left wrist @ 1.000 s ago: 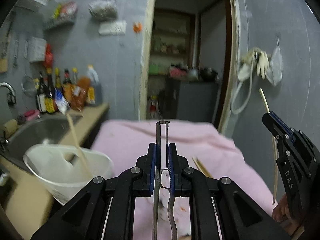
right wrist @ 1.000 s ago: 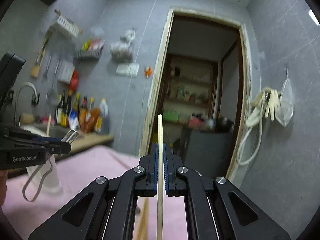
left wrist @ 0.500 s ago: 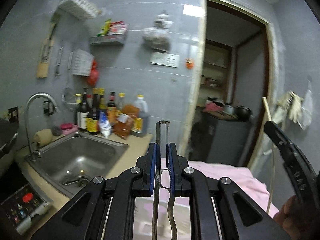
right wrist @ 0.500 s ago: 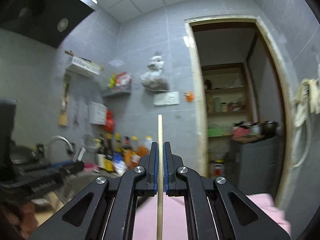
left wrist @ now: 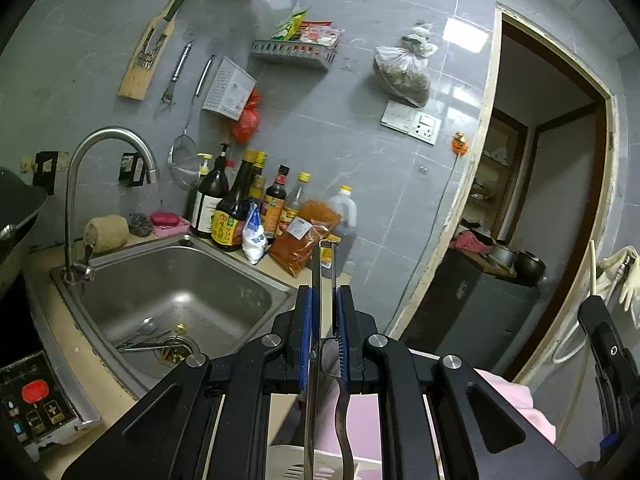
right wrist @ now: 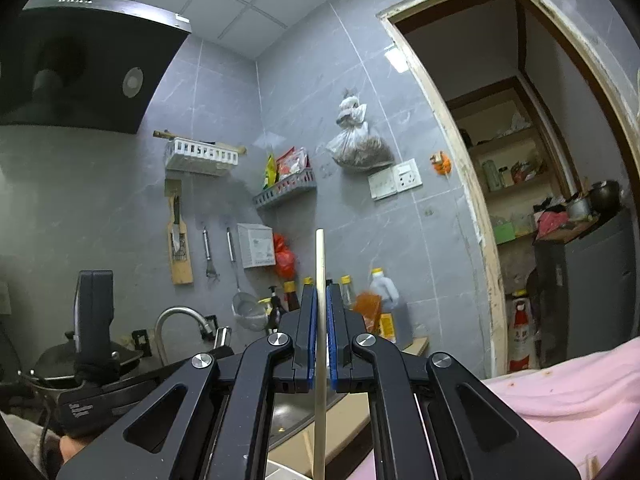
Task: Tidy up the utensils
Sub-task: 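Carry the tongs with the left gripper into the caddy while the right drops its chopstick there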
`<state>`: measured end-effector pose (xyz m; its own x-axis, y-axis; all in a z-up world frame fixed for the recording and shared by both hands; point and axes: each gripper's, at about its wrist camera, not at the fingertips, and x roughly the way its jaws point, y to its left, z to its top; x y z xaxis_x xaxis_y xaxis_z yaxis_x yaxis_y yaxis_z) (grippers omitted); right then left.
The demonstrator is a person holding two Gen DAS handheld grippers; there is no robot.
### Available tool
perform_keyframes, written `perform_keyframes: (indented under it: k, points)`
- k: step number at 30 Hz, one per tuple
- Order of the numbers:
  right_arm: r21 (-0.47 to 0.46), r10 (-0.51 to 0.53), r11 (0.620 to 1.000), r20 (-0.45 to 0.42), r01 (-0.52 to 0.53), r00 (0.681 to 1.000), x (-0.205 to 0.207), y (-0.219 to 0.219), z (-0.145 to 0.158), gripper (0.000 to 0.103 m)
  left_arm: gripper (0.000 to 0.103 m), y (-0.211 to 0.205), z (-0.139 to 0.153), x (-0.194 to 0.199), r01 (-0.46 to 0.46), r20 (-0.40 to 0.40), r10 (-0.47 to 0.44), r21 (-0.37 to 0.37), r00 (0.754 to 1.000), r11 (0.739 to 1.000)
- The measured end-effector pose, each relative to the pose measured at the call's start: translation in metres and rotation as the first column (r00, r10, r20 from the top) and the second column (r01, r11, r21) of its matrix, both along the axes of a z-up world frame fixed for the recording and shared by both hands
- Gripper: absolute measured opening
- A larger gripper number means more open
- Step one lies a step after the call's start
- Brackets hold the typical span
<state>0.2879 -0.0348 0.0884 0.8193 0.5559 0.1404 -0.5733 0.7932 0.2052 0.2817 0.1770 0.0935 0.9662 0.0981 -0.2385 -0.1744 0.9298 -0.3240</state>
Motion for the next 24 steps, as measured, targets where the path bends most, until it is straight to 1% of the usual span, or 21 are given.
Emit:
perform_keyframes:
  k: [4,7,13,16,20,24]
  points:
    - [0.002,0.005,1.0,-0.015,-0.005,1.0,0.005,0.001,-0.009,0.003,0.009,-0.004,-0.009,-0.003,-0.027,-0.003,0.027,0.036,1.0,0.999]
    - [-0.016,-0.014,1.0,-0.009,0.014,1.0,0.006,0.004,-0.014,0.003,0.009,-0.008,-0.016,-0.002,-0.037,-0.008,0.038,0.051,0.999,0.998]
    - [-0.085,-0.081,0.993,0.058,0.085,0.995,0.0,0.016,-0.022,0.003,0.009,-0.018,-0.023,0.0,-0.035,-0.01,0.036,0.081,0.999,0.996]
    - [-0.084,-0.079,0.993,0.06,0.084,0.995,-0.001,0.015,-0.022,0.003,0.009,-0.017,-0.024,0.002,-0.033,-0.022,0.035,0.081,0.999,0.996]
    - [-0.05,-0.059,0.997,0.038,0.061,0.998,0.004,0.01,-0.012,0.003,0.009,-0.014,-0.026,0.004,-0.037,-0.039,0.04,0.067,0.998,0.997]
    - [-0.067,-0.075,0.995,0.031,0.077,0.997,0.01,0.012,-0.009,0.003,0.009,-0.011,-0.027,0.003,-0.039,-0.041,0.041,0.062,0.998,0.997]
